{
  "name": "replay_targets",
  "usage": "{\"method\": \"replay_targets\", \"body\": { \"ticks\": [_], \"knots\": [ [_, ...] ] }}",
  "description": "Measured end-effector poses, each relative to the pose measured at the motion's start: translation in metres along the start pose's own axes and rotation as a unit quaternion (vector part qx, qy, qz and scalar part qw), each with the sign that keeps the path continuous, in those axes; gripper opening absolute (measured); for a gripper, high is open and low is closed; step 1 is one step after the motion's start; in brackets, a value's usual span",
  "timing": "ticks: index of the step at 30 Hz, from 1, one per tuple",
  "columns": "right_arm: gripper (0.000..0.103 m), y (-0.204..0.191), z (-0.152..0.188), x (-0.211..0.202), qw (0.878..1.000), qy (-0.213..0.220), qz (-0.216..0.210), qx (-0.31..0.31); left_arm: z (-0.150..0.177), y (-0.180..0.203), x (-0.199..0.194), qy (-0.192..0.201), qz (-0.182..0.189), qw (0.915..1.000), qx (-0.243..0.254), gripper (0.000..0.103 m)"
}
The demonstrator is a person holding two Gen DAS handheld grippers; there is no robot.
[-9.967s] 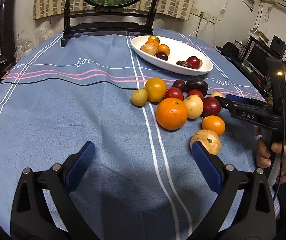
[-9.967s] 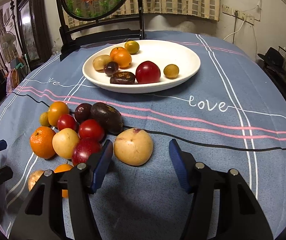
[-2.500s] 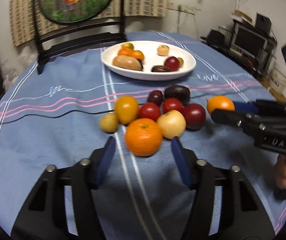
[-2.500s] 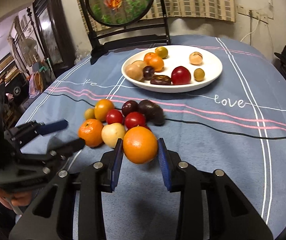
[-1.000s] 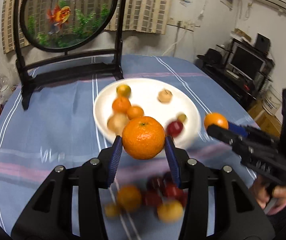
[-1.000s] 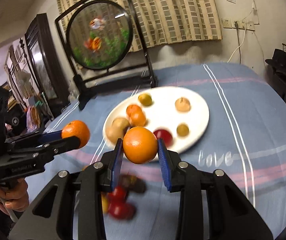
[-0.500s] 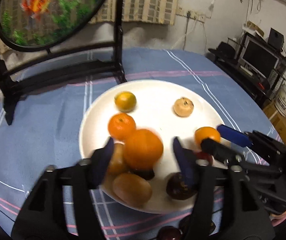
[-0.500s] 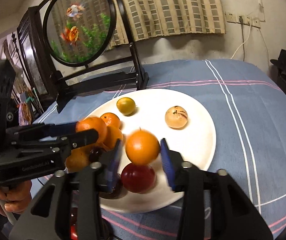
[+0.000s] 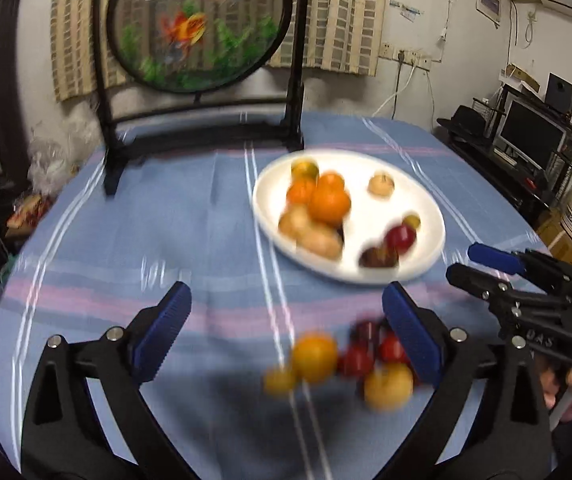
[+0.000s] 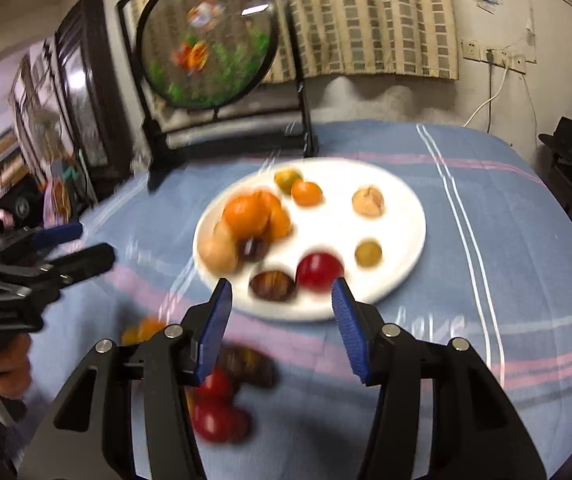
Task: Organize fruits
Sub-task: 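Return both tools to the fruit cluster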
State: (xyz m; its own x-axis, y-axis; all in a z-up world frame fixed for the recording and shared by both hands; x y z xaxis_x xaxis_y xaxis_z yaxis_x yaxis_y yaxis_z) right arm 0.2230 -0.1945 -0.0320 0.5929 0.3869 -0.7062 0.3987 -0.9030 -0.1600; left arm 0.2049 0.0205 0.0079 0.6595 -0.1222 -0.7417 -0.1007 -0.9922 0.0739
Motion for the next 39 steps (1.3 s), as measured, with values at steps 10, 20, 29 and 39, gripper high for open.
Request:
{"method": "replay_targets", "body": {
  "ticks": [10, 20, 29, 39],
  "knots": [
    [0.053, -0.028, 0.064, -0.008, 0.996, -0.062, -0.023, -0.055, 0.078, -0.019, -0.007, -0.015, 0.008, 0.9985, -0.052, 0.098],
    [0.052, -0.036, 0.069, 0.008, 0.992, -0.094, -0.030, -0.076, 0.081, -0.010, -0.003, -0.026, 0.012, 0.9990, -0.035, 0.098],
    [0.051, -0.036, 0.065, 0.024, 0.990, -0.109, -0.034, -0.081, 0.083, -0.006, -0.002, -0.034, 0.021, 0.9987, -0.032, 0.098],
    [0.050, -0.038, 0.061, 0.026, 0.990, -0.103, -0.040, -0.082, 0.083, -0.002, 0.000, -0.034, 0.014, 0.9991, -0.022, 0.098]
  ]
}}
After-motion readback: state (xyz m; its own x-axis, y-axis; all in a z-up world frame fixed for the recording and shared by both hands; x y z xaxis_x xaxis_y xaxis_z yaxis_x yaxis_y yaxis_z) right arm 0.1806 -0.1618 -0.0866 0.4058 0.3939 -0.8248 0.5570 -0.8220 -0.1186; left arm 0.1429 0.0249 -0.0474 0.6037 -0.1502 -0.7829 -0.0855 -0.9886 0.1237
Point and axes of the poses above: each gripper's, at about its wrist camera, not at the fingertips, and x roughly the way its jaws point, y to its right, z to its underside, the point moved 2 cm from there along x, roughly the way its jaws point, and after that the axes turned 7 degrees about -y, right-handed, at the moved point
